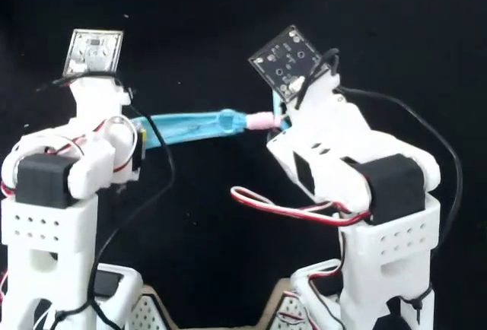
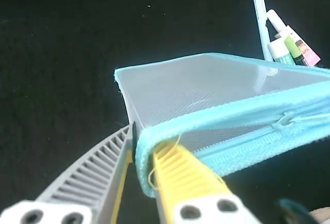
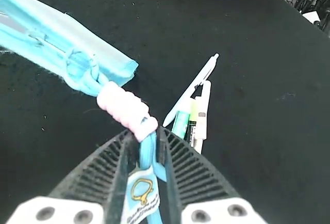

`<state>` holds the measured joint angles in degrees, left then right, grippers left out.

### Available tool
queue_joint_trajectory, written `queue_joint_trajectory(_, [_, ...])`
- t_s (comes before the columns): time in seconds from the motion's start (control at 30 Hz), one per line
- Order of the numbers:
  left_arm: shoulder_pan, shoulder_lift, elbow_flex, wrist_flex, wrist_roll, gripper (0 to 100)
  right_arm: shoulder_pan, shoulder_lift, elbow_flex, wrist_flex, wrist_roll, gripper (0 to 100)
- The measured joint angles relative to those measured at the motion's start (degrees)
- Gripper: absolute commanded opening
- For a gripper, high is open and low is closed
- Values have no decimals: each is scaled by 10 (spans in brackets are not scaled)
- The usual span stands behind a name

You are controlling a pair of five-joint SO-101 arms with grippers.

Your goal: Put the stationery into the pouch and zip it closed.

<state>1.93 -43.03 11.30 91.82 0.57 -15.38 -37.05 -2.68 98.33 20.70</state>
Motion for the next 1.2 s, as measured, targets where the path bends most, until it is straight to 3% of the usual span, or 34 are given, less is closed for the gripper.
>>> queue_joint_trajectory(0.13, [0,12,-21,4,0,137,0,0,0,0,2,11])
queue_joint_trajectory(0.37, [-1,17,-37,25,0,64,11,0,21,0,3,11])
queue_joint_trajectory(0.83, [-1,18,-7,18,0,93,11,0,48,-11,3,11])
queue_joint_trajectory(0.93, [-1,18,-2,8,0,30,11,0,48,-11,3,11])
queue_joint_trajectory(1.2, [-55,17,-25,8,0,30,43,0,48,-11,6,11])
